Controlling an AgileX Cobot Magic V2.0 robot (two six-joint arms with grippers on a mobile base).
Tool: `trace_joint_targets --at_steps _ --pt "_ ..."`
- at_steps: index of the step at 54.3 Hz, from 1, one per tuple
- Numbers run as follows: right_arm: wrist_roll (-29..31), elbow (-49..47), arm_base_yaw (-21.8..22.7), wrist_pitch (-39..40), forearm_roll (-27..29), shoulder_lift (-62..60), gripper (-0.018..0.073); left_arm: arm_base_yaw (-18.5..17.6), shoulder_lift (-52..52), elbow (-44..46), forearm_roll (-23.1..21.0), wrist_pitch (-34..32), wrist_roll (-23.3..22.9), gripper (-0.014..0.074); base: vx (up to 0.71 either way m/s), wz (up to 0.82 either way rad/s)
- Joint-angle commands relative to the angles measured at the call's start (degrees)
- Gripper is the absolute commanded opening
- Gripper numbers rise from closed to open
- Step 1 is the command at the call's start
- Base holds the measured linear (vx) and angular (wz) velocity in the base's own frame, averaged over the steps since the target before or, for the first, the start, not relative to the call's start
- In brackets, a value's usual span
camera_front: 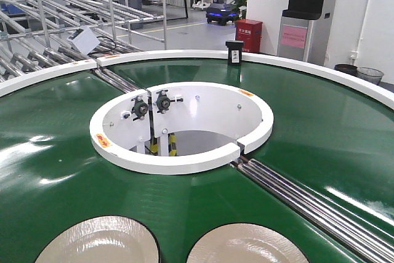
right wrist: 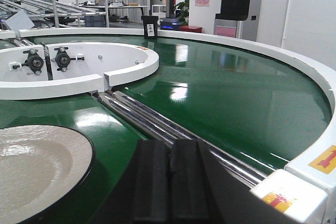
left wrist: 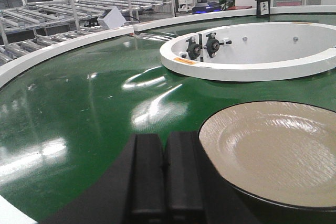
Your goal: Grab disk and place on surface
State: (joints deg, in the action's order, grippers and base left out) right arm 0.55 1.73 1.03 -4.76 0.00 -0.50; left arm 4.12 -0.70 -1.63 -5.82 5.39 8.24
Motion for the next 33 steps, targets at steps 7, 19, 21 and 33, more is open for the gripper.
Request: trace_joint_targets --at_steps 7,19,21,33 --pt "0.1 -0.25 0.15 4.76 -0.51 -0.6 -0.0006 -0.4 -0.87 -1.39 -0.37 -4.6 -0.26 0.0001 0.0 0.0" --pt "0.1 -0.25 0.15 4.76 -0.51 -0.6 -0.0006 -0.4 -0.87 -1.39 -0.37 -4.6 -0.26 0.0001 0.0 0.0" --pt "0.1 -0.25 0.15 4.76 -0.51 -0.6 -0.0006 -0.4 -0.87 -1.39 -0.37 -4.6 -0.26 0.0001 0.0 0.0" --pt "0.1 -0.25 0.15 4.76 -0.51 -0.6 -0.0006 -0.4 -0.87 -1.39 0.0 -5.95 0.13 0.0001 0.0 0.0"
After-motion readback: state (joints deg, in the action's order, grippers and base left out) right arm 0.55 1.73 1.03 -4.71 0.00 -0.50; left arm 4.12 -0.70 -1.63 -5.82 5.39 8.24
